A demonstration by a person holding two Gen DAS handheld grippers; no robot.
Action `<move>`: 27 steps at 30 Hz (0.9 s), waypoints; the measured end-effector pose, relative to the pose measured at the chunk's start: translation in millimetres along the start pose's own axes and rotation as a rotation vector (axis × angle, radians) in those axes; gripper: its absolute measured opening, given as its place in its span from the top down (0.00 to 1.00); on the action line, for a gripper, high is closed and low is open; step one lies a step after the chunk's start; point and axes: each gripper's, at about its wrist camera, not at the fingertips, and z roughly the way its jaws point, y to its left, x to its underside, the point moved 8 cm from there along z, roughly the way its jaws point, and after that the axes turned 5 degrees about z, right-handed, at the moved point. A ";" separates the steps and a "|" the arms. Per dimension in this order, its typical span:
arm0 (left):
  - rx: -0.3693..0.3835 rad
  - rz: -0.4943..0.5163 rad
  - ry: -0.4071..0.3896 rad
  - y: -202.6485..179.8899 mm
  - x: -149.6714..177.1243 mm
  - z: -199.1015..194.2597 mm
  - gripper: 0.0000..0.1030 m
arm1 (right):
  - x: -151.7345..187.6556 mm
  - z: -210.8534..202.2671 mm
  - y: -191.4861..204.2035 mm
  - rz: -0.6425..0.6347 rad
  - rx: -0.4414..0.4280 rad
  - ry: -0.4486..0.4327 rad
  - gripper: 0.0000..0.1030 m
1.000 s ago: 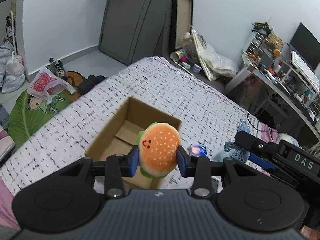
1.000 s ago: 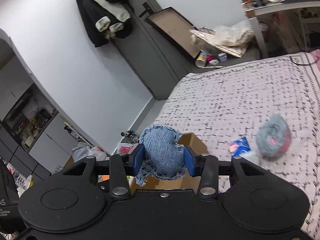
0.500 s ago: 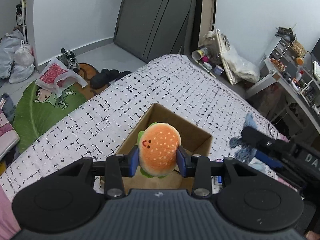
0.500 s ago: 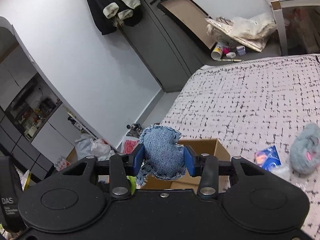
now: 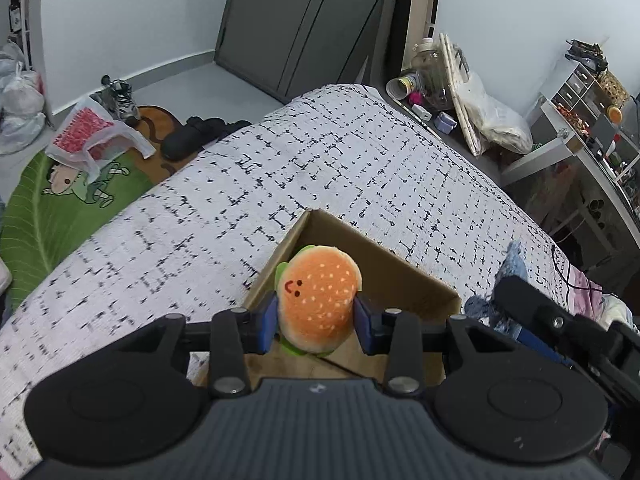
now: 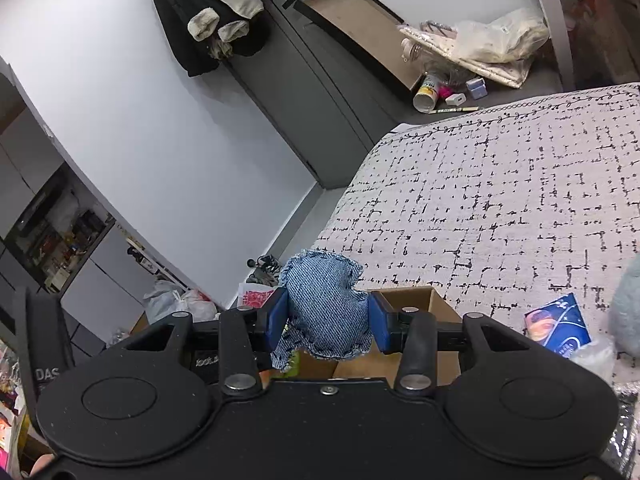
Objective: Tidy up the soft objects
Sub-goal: 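Carry the hamburger with the left tool while the right tool carries the denim plush to the box, then open both tools to drop the plushes into the box and withdraw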
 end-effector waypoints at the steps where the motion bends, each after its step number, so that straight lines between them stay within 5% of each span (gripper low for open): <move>1: 0.009 0.000 -0.003 -0.8 -0.7 4.0 0.62 | 1.3 2.4 -1.3 -0.001 0.003 0.005 0.59; 16: -0.003 0.009 -0.084 0.4 0.0 12.8 0.45 | 13.4 27.6 -21.5 0.028 0.024 0.046 0.58; 19: -0.010 0.007 -0.082 6.7 1.2 13.7 0.45 | 14.7 33.3 -19.9 0.034 0.007 0.061 0.50; 21: -0.018 0.010 -0.077 9.0 1.5 13.8 0.44 | 15.8 34.9 -21.3 0.050 0.005 0.067 0.35; 27: -0.052 0.021 -0.049 14.2 3.3 13.7 0.43 | 11.1 22.1 -28.0 0.067 0.044 0.051 0.27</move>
